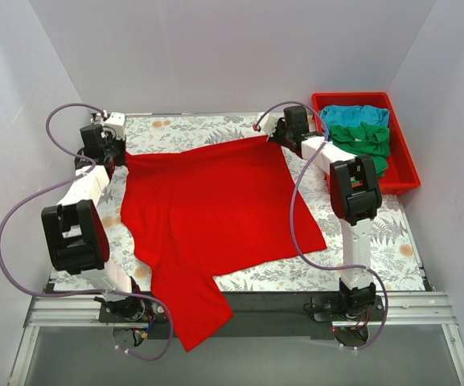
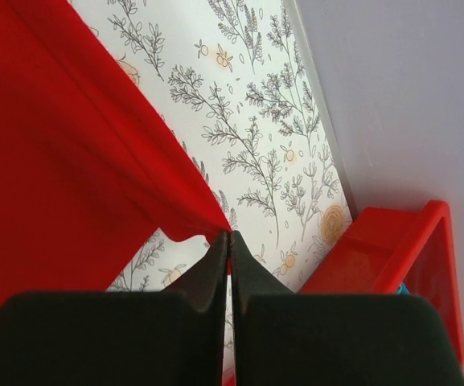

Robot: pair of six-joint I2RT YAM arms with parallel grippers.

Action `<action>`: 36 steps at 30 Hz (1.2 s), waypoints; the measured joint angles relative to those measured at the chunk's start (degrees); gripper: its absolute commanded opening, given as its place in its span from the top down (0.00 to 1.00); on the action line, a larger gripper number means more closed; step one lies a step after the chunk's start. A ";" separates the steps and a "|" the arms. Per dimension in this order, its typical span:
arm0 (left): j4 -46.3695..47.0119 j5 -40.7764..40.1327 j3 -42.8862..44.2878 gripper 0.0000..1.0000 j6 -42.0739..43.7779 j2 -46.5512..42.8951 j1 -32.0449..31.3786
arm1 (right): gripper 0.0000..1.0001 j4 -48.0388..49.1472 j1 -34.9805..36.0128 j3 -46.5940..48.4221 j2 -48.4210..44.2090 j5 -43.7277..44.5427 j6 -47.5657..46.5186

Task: Fold and stack the t-shirts
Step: Fold the tshirt

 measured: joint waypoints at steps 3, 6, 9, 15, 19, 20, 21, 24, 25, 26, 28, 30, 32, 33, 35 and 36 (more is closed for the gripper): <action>-2.32 0.11 -2.54 1.00 0.07 -4.07 0.00 | 0.99 -1.33 -0.59 -0.66 -2.19 -2.14 -0.59; -5.09 0.35 -4.48 1.00 0.07 -6.88 0.00 | 0.99 -2.36 -1.25 -1.73 -4.37 -4.33 -1.05; -8.24 0.55 -5.81 1.00 0.02 -9.84 0.00 | 0.99 -3.67 -1.95 -4.04 -7.06 -6.32 -1.86; -14.21 1.36 -7.72 1.00 0.02 -17.42 -0.04 | 0.99 -5.84 -2.62 -8.72 -11.32 -8.98 -3.63; -18.36 1.81 -8.76 1.00 0.46 -22.58 -0.13 | 0.99 -6.69 -2.64 -11.08 -12.76 -9.94 -4.61; -19.37 1.84 -9.18 1.00 0.72 -23.67 -0.13 | 0.99 -7.04 -2.64 -11.30 -12.81 -10.10 -4.85; -20.13 1.88 -9.73 1.00 1.07 -24.68 -0.17 | 0.99 -7.34 -2.64 -11.45 -12.83 -10.25 -5.07; -22.95 2.12 -11.76 1.00 2.36 -27.45 -0.39 | 0.99 -8.31 -2.67 -12.04 -12.83 -10.60 -5.68; -23.63 2.23 -12.70 1.00 2.82 -28.26 -0.50 | 0.99 -8.61 -2.67 -12.22 -12.83 -10.69 -6.03; -24.55 2.29 -13.64 1.00 3.23 -28.94 -0.70 | 0.99 -8.68 -2.67 -12.57 -12.87 -10.75 -6.34; -26.16 2.60 -15.41 1.00 4.04 -29.92 -0.98 | 0.99 -9.18 -2.67 -13.22 -12.94 -10.75 -6.78; -27.65 2.82 -17.09 1.00 4.72 -30.45 -1.27 | 0.99 -9.31 -2.67 -13.90 -12.94 -10.75 -7.15; -29.09 2.99 -18.78 1.00 5.51 -30.86 -1.70 | 0.99 -9.40 -2.67 -14.62 -12.94 -10.73 -7.69; -29.86 3.04 -19.54 1.00 5.88 -30.99 -2.08 | 0.99 -9.44 -2.67 -15.04 -12.98 -10.73 -8.02; -30.95 3.06 -20.92 0.97 6.60 -31.19 -2.84 | 0.99 -9.49 -2.67 -15.93 -13.05 -10.75 -8.79; -31.50 3.06 -21.51 0.93 7.06 -31.30 -3.28 | 0.99 -9.46 -2.67 -16.44 -13.14 -10.73 -9.18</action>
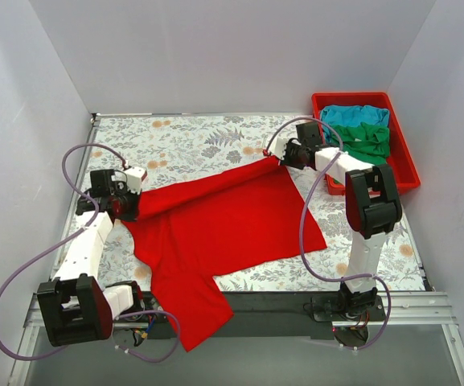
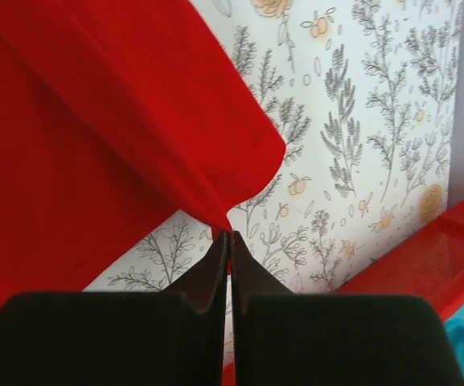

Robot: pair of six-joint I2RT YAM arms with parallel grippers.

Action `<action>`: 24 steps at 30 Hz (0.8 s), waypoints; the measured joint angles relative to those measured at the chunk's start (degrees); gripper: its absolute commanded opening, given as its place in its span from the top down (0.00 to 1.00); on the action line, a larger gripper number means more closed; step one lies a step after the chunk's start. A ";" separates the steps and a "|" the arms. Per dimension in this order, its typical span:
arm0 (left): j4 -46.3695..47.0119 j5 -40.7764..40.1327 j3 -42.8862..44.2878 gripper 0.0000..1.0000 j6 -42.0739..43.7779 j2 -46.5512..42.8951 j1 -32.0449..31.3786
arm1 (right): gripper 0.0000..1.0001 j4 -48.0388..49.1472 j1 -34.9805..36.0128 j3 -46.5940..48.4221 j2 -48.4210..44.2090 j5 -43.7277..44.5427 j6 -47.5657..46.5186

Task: Fold and stack the t-shirts
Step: Fold the tshirt

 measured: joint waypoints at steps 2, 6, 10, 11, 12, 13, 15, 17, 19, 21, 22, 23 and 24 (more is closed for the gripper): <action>-1.55 0.24 -0.85 0.81 1.11 -0.04 -0.92 | 0.99 -0.24 0.00 -1.09 -0.26 -0.02 -0.92; -5.86 2.80 -0.48 0.63 2.60 0.00 -1.40 | 0.68 -2.56 0.00 -2.93 -1.31 0.04 -2.95; -9.38 5.68 3.43 0.62 2.21 1.16 0.39 | 0.54 -6.14 -0.55 -2.43 -2.84 -0.37 -3.93; -9.75 6.29 5.31 0.62 1.88 2.16 1.38 | 0.53 -7.28 -0.83 -1.51 -3.02 -0.66 -3.76; -9.88 6.88 7.48 0.61 1.33 3.54 2.45 | 0.53 -8.90 -1.14 0.20 -3.04 -1.18 -3.19; -9.38 7.54 9.44 0.61 0.66 5.20 3.63 | 0.53 -10.67 -1.42 2.38 -2.84 -1.64 -2.47; -7.67 8.00 12.48 0.60 -0.94 8.72 5.97 | 0.57 -13.79 -1.70 8.26 -1.90 -2.82 -0.66; -5.97 7.85 14.27 0.59 -2.62 12.39 8.13 | 0.60 -16.52 -1.88 16.00 0.13 -3.80 1.75; -5.14 7.43 16.00 0.59 -4.02 16.35 10.08 | 0.64 -17.55 -1.68 23.02 2.71 -4.28 4.66; -4.42 7.23 17.62 0.59 -4.81 20.28 11.72 | 0.66 -18.67 -1.20 27.80 5.38 -4.24 6.93; -4.09 7.19 18.56 0.59 -5.16 22.45 12.50 | 0.67 -19.04 -0.87 29.53 6.80 -4.13 7.89; -3.76 7.06 19.47 0.59 -5.31 24.72 13.14 | 0.67 -19.43 -0.44 30.53 8.24 -3.87 8.83; -3.72 6.99 20.13 0.60 -5.29 26.14 13.57 | 0.68 -19.89 0.02 31.15 9.60 -3.54 9.60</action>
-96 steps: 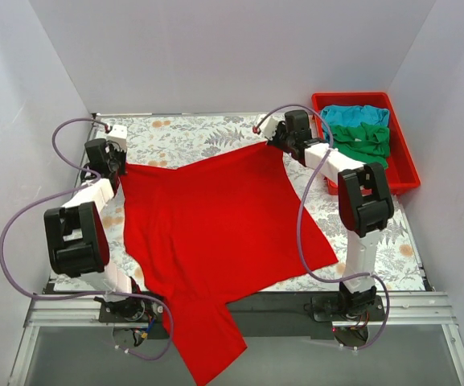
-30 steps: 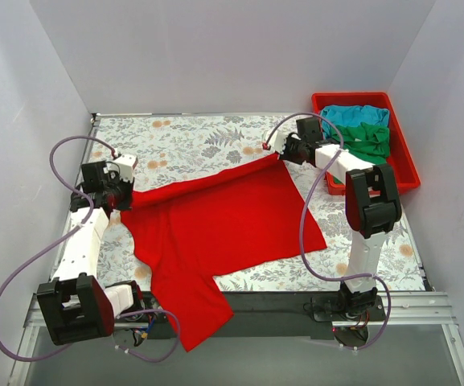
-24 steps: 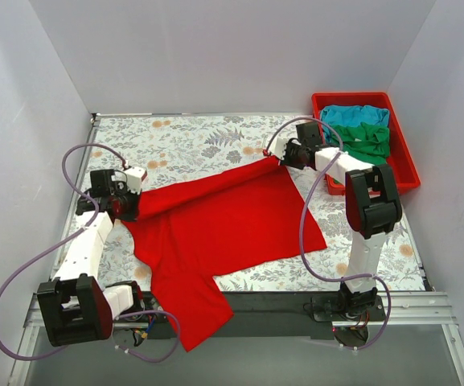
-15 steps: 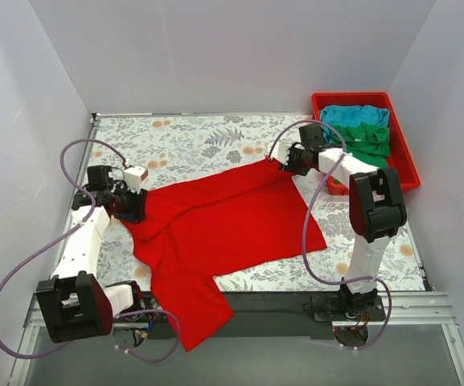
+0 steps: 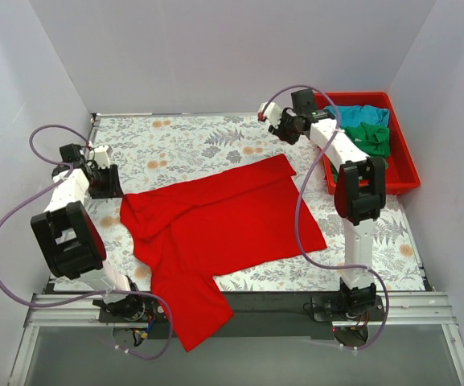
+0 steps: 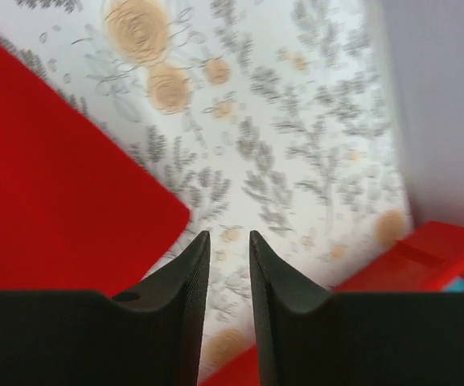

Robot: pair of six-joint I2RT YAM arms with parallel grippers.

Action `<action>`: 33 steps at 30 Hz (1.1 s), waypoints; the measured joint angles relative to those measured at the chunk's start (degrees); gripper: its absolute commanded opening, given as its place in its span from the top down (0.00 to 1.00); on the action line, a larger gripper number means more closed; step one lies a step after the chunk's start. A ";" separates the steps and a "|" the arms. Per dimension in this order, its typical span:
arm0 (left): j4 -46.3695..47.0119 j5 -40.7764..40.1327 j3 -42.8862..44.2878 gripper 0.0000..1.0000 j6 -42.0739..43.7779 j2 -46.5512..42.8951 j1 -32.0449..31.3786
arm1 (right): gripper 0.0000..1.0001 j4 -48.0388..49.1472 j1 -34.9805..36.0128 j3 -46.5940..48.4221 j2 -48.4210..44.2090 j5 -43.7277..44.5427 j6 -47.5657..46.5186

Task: Fold and stack the t-shirts
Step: Fold the tshirt

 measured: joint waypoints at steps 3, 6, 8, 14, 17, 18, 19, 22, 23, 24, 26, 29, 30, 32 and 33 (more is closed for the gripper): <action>1.16 -0.26 1.84 0.62 0.48 4.44 0.76 | 0.69 -1.68 1.36 0.37 4.44 1.03 1.86; 1.64 -0.28 3.34 0.63 1.79 7.41 0.74 | 0.69 -3.34 2.36 0.98 8.79 2.19 3.26; 2.12 -0.28 3.91 0.63 2.95 9.07 0.72 | 0.69 -4.17 2.75 1.86 11.28 2.99 3.98; 2.38 0.02 4.02 0.62 5.64 13.05 0.70 | 0.70 -4.46 2.84 4.74 12.46 4.85 5.31; 2.69 0.04 3.56 0.61 6.27 13.75 0.63 | 0.70 -4.44 2.82 4.76 12.85 5.73 5.46; 2.84 0.07 3.32 0.61 6.38 13.77 0.63 | 0.71 -4.42 2.84 4.76 13.11 6.14 5.51; 3.37 0.04 2.89 0.63 6.47 13.77 0.61 | 0.71 -4.42 2.84 4.76 13.46 6.45 5.51; 4.74 -0.37 1.51 0.77 6.34 13.84 0.50 | 0.71 -4.00 2.84 4.76 13.62 7.61 5.53; 5.25 -0.72 1.07 0.83 6.36 13.86 0.46 | 0.71 -3.98 2.93 4.74 13.62 8.00 5.53; 5.64 -0.87 0.83 0.86 6.36 13.86 0.37 | 0.71 -3.98 3.04 4.74 13.62 8.37 5.51; 6.64 -1.68 0.63 0.96 6.16 13.86 0.24 | 0.72 -3.96 3.21 4.72 13.64 9.25 5.51; 8.09 -3.17 0.17 1.00 5.88 13.86 0.20 | 0.72 -3.43 3.39 4.33 13.64 10.16 5.51; 8.52 -3.61 -0.09 1.00 5.73 13.68 0.15 | 0.72 -3.19 3.43 4.22 13.62 10.51 5.51; 10.05 -4.92 -1.18 1.00 5.22 12.98 -0.07 | 0.72 -2.47 3.50 3.85 13.57 11.04 5.51; 11.23 -5.88 -2.03 1.00 4.94 12.35 -0.22 | 0.72 -2.12 3.52 3.61 13.53 11.21 5.51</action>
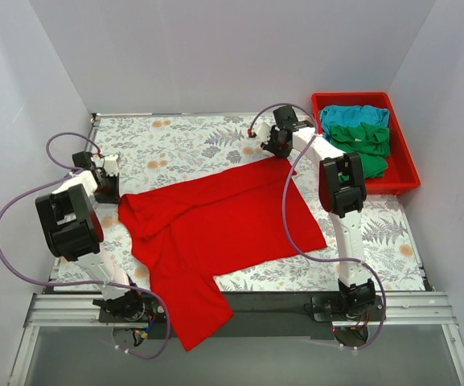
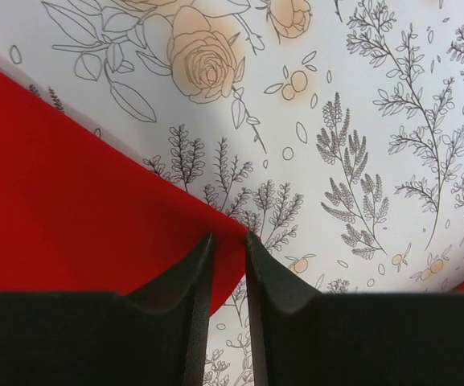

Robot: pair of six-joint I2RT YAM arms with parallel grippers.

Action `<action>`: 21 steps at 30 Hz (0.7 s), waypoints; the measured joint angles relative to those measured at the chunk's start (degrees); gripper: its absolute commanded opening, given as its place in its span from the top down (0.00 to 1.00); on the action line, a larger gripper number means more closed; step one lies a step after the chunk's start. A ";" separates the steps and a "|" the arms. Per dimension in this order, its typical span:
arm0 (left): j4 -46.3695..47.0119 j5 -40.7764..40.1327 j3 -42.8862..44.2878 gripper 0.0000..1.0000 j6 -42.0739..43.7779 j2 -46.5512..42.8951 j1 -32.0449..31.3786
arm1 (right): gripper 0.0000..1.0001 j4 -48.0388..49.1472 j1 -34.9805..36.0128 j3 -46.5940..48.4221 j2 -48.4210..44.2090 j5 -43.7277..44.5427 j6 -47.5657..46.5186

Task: Fold and stack the t-shirts
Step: Fold the tshirt

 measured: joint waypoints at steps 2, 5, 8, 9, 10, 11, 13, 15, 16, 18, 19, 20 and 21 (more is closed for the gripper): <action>1.75 -1.73 -0.94 1.00 -0.85 -0.63 -0.20 | 0.73 0.37 0.00 -0.13 -0.07 0.63 0.00; 3.04 -3.45 0.46 1.00 -2.82 0.63 -0.22 | 0.73 0.96 -0.04 -0.09 0.07 1.86 0.11; 2.78 -3.72 5.92 1.00 -4.79 4.83 -0.26 | 0.72 1.07 -0.04 1.75 1.25 3.17 0.85; 2.69 -3.69 8.55 1.00 -5.40 6.80 -0.26 | 0.72 1.09 -0.07 2.75 1.90 3.43 1.09; 2.73 -3.58 10.45 1.00 -5.79 8.15 -0.26 | 0.71 1.16 -0.07 3.52 2.32 3.56 1.27; 2.80 -3.41 11.76 1.00 -6.01 9.03 -0.26 | 0.67 1.20 -0.11 4.13 2.67 3.56 1.42; 2.01 -2.73 12.81 0.95 -6.10 9.46 -0.26 | 0.63 1.38 -0.15 4.37 2.78 3.39 2.10; 0.17 -1.66 13.57 0.77 -5.86 9.11 -0.24 | 0.57 1.53 -0.28 4.37 2.64 2.67 2.78; -0.74 -0.98 13.79 0.71 -5.77 8.66 -0.22 | 0.55 1.51 -0.26 4.35 2.36 2.10 3.19; -3.15 0.81 13.88 0.63 -5.51 6.86 -0.22 | 0.53 1.09 -0.35 3.32 1.22 0.22 4.26; -4.63 2.01 13.88 0.61 -5.38 5.46 -0.22 | 0.52 0.57 -0.35 2.51 0.11 -0.83 4.81; -6.16 3.34 13.88 0.59 -5.14 3.78 -0.17 | 0.51 0.00 -0.33 1.62 -1.14 -2.03 5.53; -7.78 4.57 13.90 0.58 -4.85 1.81 -0.15 | 0.50 -0.59 -0.15 0.44 -2.89 -3.39 6.16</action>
